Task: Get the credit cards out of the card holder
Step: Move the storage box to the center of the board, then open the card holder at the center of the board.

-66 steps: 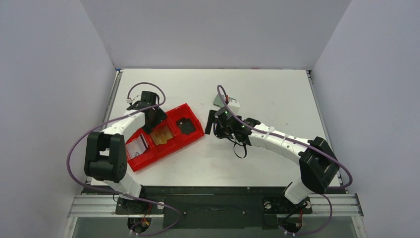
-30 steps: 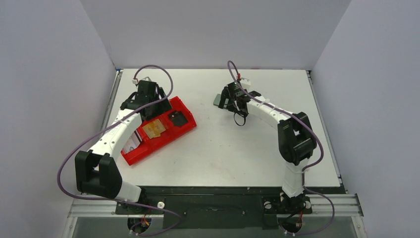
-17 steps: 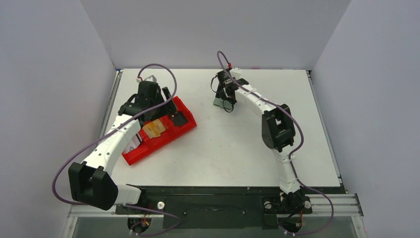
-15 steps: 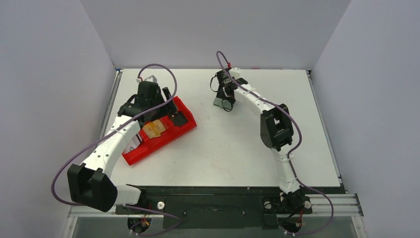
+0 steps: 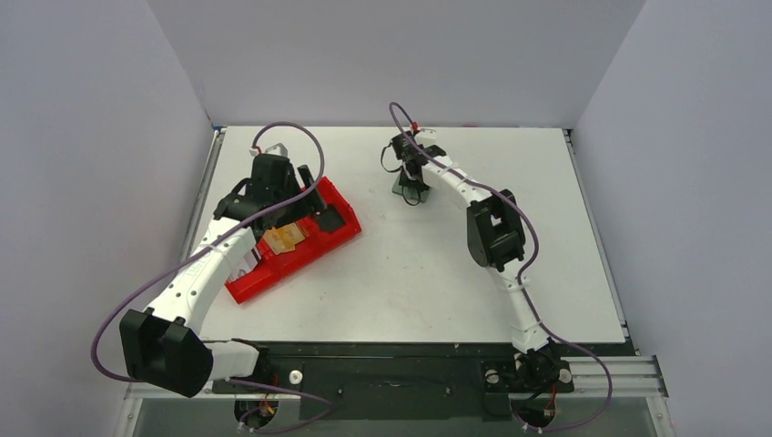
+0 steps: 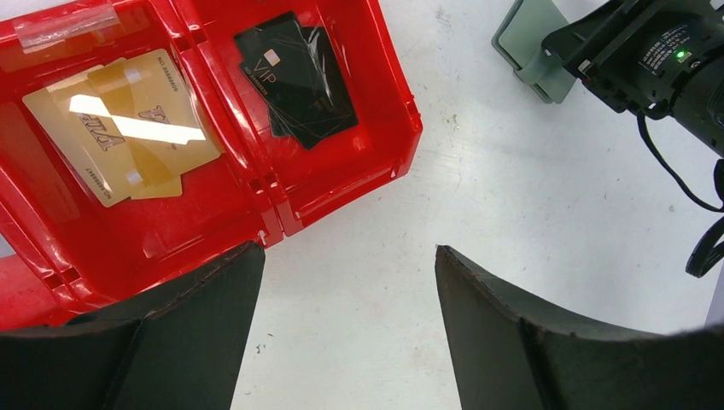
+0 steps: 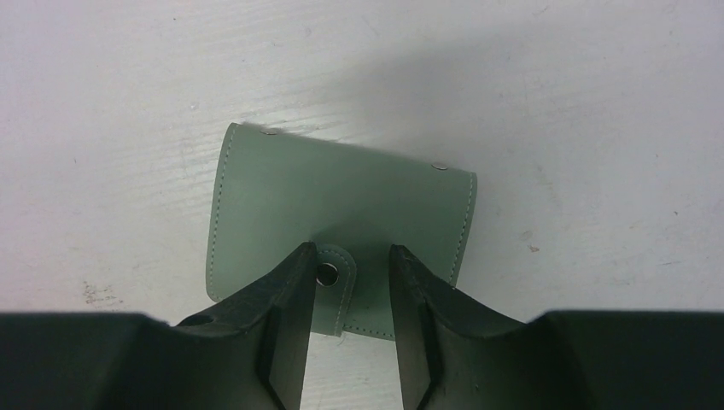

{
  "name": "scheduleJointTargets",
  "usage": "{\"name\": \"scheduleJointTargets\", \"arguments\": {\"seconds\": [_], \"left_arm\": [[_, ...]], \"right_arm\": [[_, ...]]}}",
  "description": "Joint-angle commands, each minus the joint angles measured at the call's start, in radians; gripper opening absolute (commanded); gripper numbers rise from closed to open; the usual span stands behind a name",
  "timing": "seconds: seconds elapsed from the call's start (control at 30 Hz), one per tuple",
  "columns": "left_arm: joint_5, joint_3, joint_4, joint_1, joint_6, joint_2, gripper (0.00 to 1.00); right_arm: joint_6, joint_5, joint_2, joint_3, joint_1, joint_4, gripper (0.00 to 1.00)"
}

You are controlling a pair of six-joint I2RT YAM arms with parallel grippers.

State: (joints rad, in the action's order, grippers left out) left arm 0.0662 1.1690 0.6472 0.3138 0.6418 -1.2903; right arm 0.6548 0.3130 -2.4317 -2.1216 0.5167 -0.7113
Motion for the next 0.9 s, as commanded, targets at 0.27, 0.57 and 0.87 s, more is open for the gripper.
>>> {"name": "scheduleJointTargets", "arguments": {"seconds": [0.27, 0.57, 0.87], "left_arm": [[0.0, -0.016, -0.018, 0.004, 0.001, 0.023, 0.72], [0.0, -0.021, -0.021, 0.005, 0.011, 0.013, 0.72], [-0.001, -0.037, -0.042, 0.036, 0.033, -0.009, 0.72]], "right_arm": [[-0.037, 0.076, -0.006, 0.018, 0.048, -0.017, 0.33], [-0.024, 0.014, 0.068, 0.181, 0.038, 0.074, 0.09], [-0.019, -0.072, 0.267, 0.461, 0.039, 0.205, 0.0]]}}
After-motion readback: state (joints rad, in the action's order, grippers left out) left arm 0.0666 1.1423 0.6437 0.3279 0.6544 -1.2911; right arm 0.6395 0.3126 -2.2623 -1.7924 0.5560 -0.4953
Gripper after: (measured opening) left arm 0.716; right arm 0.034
